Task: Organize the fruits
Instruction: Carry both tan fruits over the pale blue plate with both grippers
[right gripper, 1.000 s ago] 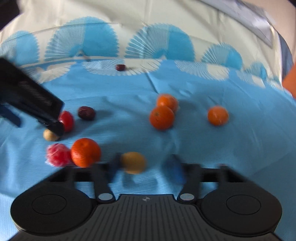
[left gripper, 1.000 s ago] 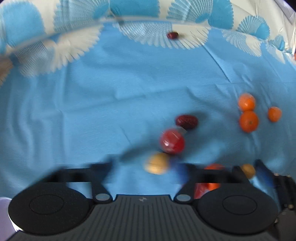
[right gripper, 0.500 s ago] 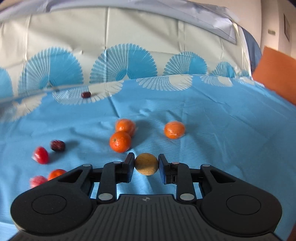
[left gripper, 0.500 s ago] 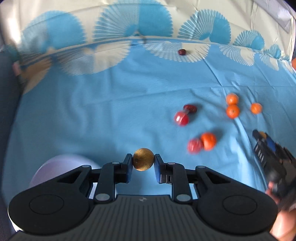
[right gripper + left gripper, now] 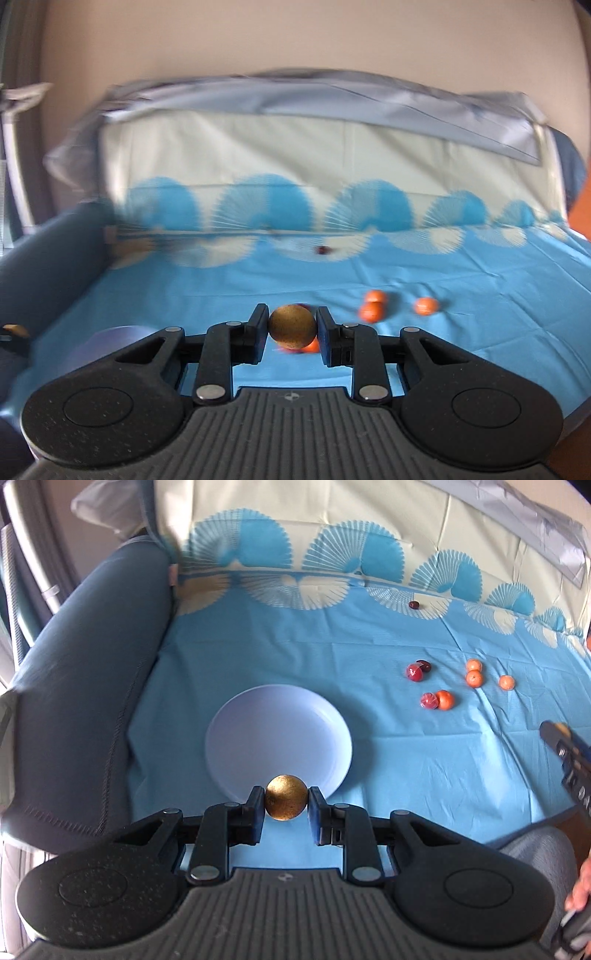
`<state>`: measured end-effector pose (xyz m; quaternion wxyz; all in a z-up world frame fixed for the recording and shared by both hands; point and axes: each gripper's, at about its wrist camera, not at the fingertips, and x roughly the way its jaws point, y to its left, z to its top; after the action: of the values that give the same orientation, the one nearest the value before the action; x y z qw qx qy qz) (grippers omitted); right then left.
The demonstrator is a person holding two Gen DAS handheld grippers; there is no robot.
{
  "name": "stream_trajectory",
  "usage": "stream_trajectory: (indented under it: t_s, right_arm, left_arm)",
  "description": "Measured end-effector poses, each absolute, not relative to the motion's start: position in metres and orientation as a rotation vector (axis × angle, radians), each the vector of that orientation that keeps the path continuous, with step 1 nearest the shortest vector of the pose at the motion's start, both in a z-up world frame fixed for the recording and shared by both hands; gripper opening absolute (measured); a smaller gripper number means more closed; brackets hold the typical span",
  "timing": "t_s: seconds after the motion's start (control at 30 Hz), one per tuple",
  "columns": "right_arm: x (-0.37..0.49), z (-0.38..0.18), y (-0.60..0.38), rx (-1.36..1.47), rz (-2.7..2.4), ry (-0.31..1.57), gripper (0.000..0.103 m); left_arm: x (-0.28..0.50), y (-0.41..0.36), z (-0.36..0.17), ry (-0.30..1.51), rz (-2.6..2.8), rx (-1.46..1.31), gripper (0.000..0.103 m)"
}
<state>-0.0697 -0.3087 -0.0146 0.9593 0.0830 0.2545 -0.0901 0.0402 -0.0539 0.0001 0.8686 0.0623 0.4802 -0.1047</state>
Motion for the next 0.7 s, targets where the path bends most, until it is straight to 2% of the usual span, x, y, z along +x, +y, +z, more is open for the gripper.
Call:
stream_trajectory:
  t_s: [0.37,0.7]
  right_arm:
    - [-0.115,0.031,-0.197,0.131,0.051,0.548,0.029]
    - [-0.123,0.043,-0.156,0.059,0.164,0.57,0.029]
  left_arm:
    - [-0.029,0.013,0.026,0.918,-0.23,-0.015,0.027]
    - [-0.043,0.044,0.027,0.889,-0.189,-0.09,0.027]
